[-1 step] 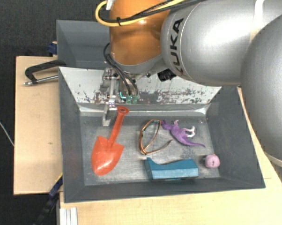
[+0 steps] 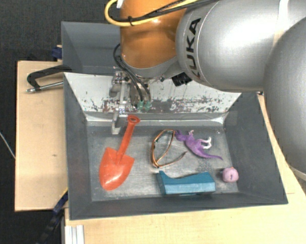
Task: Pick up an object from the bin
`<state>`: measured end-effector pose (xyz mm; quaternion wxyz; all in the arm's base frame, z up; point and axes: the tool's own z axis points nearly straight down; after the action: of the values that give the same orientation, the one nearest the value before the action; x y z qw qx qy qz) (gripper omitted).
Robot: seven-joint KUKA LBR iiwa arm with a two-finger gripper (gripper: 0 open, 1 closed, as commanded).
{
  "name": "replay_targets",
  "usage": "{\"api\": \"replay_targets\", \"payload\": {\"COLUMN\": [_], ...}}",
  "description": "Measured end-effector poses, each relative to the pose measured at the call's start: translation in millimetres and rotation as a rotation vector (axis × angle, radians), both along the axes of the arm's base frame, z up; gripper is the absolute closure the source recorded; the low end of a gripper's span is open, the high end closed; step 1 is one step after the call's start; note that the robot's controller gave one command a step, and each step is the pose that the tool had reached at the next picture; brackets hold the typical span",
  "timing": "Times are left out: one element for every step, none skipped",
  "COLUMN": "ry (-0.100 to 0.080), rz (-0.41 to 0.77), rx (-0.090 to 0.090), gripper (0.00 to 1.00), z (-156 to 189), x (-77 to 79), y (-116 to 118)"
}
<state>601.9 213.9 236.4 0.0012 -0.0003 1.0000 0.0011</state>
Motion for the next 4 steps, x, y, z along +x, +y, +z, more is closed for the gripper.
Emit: {"api": "replay_targets", "payload": {"ry": [-0.006,-0.001,-0.005,-0.003], "rz": [0.284,0.788,0.808,1.157], "rx": [0.0,-0.002,-0.001,-0.003], "gripper": [0.0,0.0,0.0,0.0], "z": [-56,-76,-90,-130], "x": [0.2,-13.4,-5.7,-2.4], "y": [-17,-59,-57,-56]}}
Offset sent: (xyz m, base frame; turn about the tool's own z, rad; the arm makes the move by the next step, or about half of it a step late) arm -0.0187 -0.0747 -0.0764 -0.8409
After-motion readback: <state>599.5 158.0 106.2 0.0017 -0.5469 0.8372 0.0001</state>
